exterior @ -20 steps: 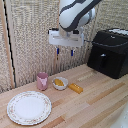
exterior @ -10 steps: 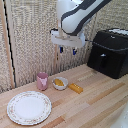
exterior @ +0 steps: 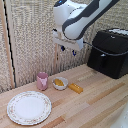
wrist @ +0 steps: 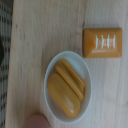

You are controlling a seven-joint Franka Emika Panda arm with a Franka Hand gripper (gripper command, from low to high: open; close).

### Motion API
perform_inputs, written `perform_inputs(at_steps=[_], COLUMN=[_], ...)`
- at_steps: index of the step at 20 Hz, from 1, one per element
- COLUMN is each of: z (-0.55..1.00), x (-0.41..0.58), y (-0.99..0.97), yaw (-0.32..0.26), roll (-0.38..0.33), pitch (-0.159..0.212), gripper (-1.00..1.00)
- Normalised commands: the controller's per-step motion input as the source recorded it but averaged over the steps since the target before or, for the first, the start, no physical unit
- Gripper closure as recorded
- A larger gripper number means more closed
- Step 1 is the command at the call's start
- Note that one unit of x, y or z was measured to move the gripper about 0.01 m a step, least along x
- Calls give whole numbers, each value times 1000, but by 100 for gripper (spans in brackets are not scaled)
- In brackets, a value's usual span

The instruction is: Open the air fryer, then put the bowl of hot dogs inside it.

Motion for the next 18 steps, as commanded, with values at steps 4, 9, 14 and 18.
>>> perform_inputs(at_steps=[4,9,14,18], z=[-332,-389,-350,-340], x=[-4,-58,-105,-159], y=[-226,-358,-454,-502], yaw=[1,22,52,69], roll=[-315,-244,-194,-187], pitch=[-115,-63,-53,-75], gripper=[-100,-100,-100,-100])
